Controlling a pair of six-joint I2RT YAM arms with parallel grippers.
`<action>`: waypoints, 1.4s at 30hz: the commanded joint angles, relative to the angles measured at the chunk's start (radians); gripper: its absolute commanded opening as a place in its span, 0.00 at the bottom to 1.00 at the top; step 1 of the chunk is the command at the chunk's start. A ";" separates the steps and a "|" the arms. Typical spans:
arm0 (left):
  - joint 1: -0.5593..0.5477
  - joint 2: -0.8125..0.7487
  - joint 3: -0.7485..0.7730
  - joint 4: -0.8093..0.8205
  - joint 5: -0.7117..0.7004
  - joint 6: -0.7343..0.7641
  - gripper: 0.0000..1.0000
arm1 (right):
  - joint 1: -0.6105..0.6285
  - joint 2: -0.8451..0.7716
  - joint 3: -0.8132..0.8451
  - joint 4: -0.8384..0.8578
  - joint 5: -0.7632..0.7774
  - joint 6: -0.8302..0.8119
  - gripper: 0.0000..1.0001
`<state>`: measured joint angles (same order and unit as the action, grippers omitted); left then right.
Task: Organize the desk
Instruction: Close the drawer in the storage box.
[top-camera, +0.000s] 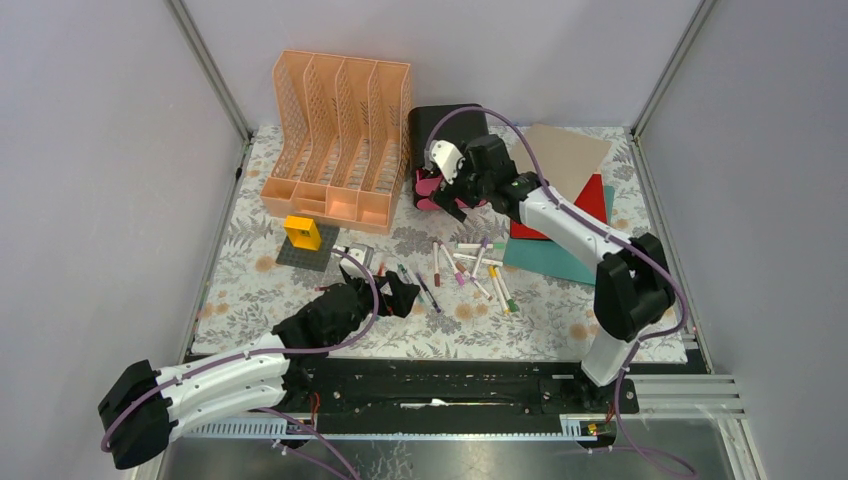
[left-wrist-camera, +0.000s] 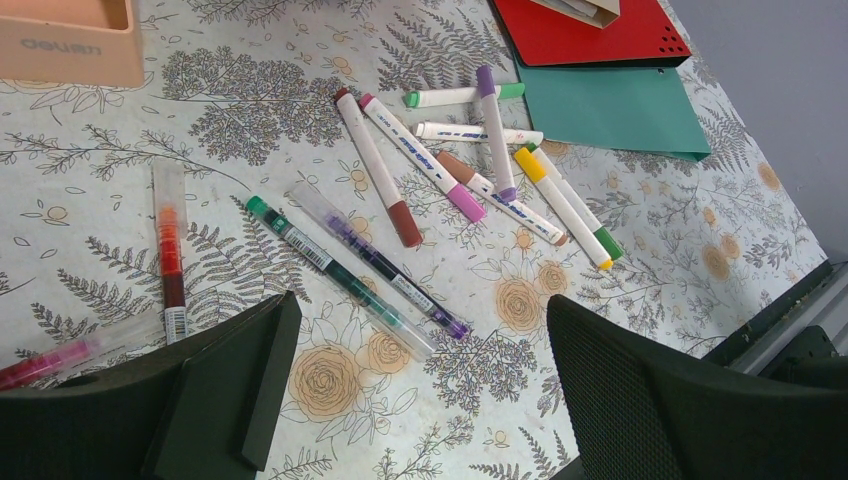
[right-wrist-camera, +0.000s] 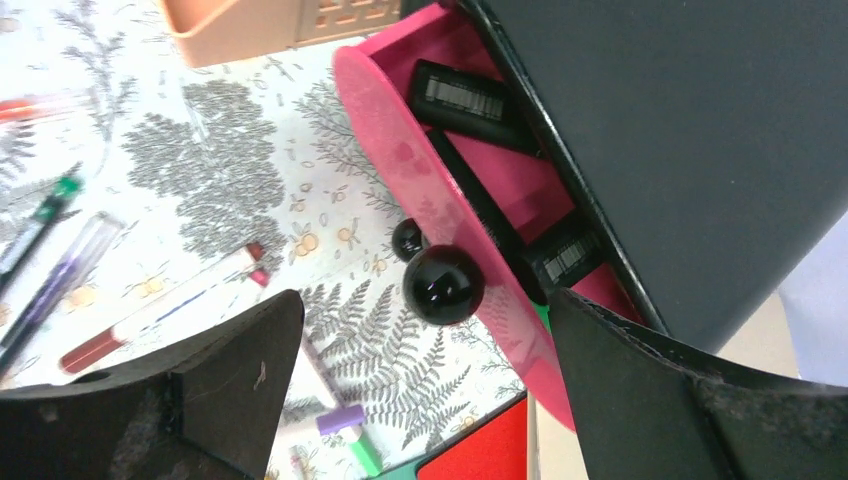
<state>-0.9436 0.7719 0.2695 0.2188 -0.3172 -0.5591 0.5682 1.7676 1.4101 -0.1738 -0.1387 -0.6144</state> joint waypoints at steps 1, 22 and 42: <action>0.004 -0.012 0.004 0.049 0.013 -0.004 0.99 | -0.004 -0.125 0.012 -0.076 -0.121 0.012 1.00; 0.004 -0.069 -0.034 0.044 0.012 -0.021 0.99 | -0.021 -0.005 0.062 -0.176 -0.022 -0.087 0.05; 0.004 -0.021 -0.056 0.149 0.050 -0.049 0.99 | -0.021 0.112 0.135 0.041 0.192 -0.040 0.32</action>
<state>-0.9436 0.7406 0.2188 0.2871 -0.2909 -0.5961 0.5522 1.8919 1.5082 -0.2207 0.0212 -0.6746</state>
